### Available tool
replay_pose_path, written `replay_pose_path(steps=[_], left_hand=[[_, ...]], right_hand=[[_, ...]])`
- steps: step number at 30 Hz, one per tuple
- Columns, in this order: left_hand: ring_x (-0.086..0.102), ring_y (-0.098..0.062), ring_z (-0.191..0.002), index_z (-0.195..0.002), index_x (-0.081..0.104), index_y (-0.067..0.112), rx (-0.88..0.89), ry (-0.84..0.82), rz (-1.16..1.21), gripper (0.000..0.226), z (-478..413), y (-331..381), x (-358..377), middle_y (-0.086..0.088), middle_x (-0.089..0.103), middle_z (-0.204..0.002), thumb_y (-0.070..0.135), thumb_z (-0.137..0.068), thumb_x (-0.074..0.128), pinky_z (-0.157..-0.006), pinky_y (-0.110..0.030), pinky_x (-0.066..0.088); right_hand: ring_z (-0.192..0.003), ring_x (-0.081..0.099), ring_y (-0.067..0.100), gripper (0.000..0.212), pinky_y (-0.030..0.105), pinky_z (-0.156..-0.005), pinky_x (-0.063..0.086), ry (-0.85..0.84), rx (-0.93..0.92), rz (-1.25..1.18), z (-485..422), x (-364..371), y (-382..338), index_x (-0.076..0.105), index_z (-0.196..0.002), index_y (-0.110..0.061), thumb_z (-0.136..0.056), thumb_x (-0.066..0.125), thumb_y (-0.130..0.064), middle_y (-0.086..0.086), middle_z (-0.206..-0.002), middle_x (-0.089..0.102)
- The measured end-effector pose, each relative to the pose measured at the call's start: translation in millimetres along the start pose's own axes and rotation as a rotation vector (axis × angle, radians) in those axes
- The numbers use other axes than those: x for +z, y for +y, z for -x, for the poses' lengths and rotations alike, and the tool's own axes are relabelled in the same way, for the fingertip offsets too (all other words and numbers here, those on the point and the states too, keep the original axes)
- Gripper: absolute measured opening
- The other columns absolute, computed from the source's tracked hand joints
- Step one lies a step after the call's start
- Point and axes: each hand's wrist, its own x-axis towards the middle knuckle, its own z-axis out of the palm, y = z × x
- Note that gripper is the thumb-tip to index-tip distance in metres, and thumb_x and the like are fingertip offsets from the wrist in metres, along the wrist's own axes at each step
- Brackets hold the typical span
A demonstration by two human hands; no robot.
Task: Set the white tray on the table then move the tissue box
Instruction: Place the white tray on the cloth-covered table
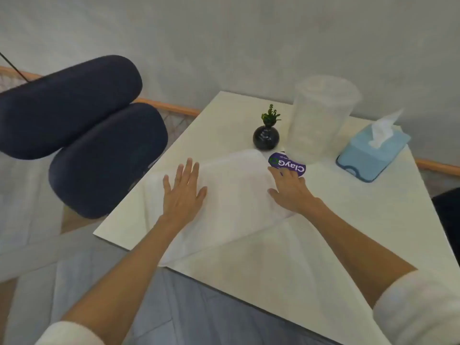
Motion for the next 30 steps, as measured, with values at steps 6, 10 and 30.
replay_pose_path(steps=[6, 10, 30], left_hand=[[0.004, -0.046, -0.146, -0.152, 0.007, 0.016, -0.361, -0.061, 0.146, 0.069, 4, -51, 10, -0.019, -0.002, -0.161, 0.037, -0.096, 0.042, -0.116, -0.060, 0.013], [0.009, -0.045, -0.146, -0.147, 0.018, 0.012, -0.438, -0.075, 0.208, 0.062, -5, -70, 11, -0.023, 0.005, -0.160, 0.032, -0.095, 0.045, -0.112, -0.061, 0.021], [0.059, -0.028, -0.097, -0.107, 0.061, 0.017, -0.207, -0.079, 0.388, 0.031, -76, -103, -22, 0.002, 0.059, -0.098, 0.036, -0.100, 0.038, -0.089, -0.047, 0.048]], right_hand=[[-0.124, 0.042, 0.040, 0.053, 0.049, -0.099, 0.038, -0.011, 0.300, -0.103, -5, 11, -3, 0.031, -0.139, -0.008, -0.089, 0.049, -0.017, 0.018, -0.139, 0.041], [-0.123, 0.042, 0.037, 0.039, 0.046, -0.098, 0.041, 0.006, 0.442, -0.160, -7, 19, -1, 0.043, -0.129, -0.006, -0.091, 0.046, -0.012, 0.018, -0.133, 0.044], [-0.100, 0.054, 0.025, 0.034, 0.026, -0.083, 0.035, 0.406, 0.182, -0.501, -52, -21, -8, 0.068, -0.115, -0.007, -0.094, 0.042, -0.001, 0.012, -0.111, 0.063]])
